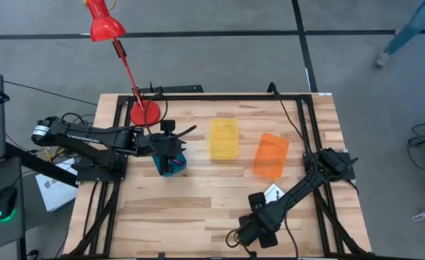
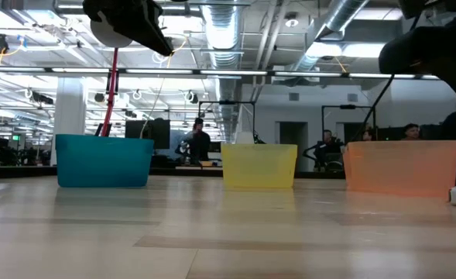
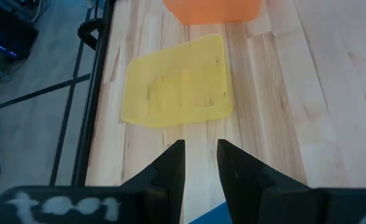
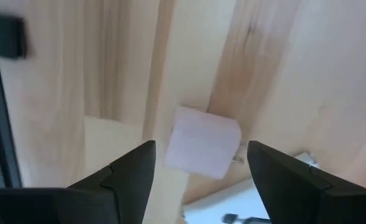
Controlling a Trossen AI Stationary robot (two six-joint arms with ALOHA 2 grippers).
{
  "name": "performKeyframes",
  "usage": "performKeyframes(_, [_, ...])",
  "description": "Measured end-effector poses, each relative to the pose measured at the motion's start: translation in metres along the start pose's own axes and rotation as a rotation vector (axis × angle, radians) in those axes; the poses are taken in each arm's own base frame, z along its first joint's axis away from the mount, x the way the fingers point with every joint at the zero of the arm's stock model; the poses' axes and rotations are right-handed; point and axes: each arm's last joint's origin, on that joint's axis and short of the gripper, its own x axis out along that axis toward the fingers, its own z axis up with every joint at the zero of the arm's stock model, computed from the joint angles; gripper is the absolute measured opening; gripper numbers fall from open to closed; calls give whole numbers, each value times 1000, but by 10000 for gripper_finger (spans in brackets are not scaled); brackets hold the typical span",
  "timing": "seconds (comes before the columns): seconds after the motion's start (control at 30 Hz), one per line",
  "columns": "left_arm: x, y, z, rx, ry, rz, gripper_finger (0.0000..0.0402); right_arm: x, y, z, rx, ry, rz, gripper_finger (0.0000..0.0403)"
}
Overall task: Pick and place items into bin
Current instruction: Put the pink charger adapter into the yellow bin
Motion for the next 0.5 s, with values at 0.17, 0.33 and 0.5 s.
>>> performKeyframes(0.17, [0,0,0,1,1,-1,86,0,-3,-1,89,19,-5,249])
performKeyframes(0.33, [0,0,0,2,3,-2,86,0,-3,3,127,0,27,249])
performKeyframes(0.5, [0,0,-1,4,7,-3,86,1,-7,0,214,36,11,250])
